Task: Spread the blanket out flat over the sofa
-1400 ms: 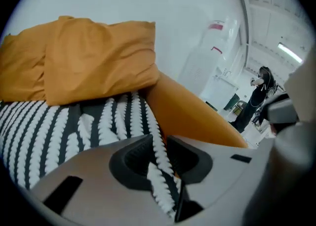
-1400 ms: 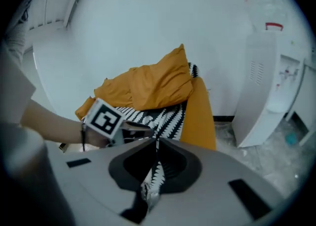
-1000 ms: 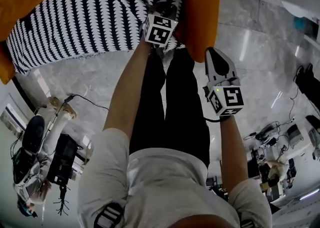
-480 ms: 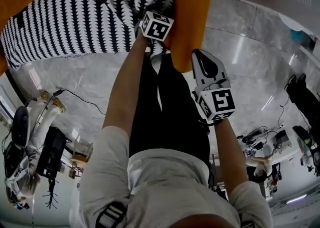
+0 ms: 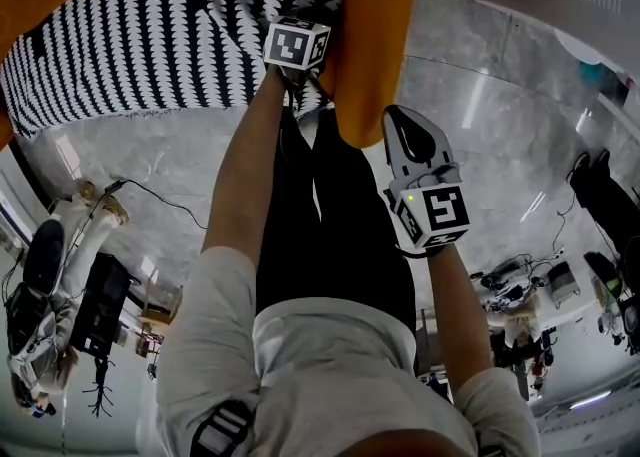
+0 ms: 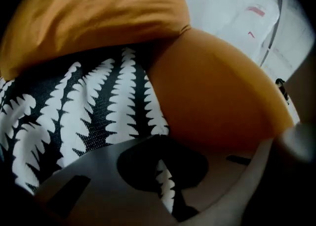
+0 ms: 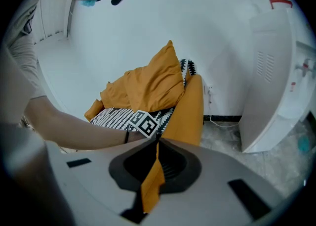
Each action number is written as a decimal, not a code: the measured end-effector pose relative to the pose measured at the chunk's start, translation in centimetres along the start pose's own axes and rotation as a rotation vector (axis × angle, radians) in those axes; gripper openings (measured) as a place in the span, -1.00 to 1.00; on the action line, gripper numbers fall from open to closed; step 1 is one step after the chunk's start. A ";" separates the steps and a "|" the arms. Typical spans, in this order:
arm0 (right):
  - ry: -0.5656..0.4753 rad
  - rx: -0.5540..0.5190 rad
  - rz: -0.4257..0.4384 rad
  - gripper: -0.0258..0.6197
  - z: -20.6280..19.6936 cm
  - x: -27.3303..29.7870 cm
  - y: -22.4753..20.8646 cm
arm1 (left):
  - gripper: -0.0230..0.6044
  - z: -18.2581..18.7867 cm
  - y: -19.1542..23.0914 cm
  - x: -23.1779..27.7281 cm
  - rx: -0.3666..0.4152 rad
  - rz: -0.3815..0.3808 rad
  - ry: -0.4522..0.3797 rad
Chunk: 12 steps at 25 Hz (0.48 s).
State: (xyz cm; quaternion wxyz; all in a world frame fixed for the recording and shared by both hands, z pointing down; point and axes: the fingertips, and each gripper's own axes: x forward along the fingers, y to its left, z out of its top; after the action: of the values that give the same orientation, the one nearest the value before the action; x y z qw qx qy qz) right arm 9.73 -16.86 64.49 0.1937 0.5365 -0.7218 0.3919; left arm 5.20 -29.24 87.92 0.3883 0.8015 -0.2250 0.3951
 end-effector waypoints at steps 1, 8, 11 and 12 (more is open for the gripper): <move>0.003 -0.002 0.002 -0.84 0.0 0.0 0.2 | -0.88 0.7 -0.6 -0.4 0.005 -0.023 -0.037; 0.018 -0.026 0.025 -0.84 0.7 0.2 3.0 | -0.88 8.7 -2.6 -7.0 -0.192 -0.323 -0.412; 0.018 -0.023 0.027 -0.84 0.5 0.6 3.2 | -0.88 9.9 -2.7 -7.0 -0.224 -0.373 -0.448; 0.019 -0.021 0.025 -0.84 0.4 0.7 3.2 | -0.88 10.0 -2.3 -6.5 -0.247 -0.380 -0.454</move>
State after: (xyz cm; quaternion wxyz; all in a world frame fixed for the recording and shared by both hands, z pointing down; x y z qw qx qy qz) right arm 6.52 -17.27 63.57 0.2010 0.5216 -0.7307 0.3918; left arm 7.53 -35.52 77.71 0.4895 0.8437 -0.1982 0.0962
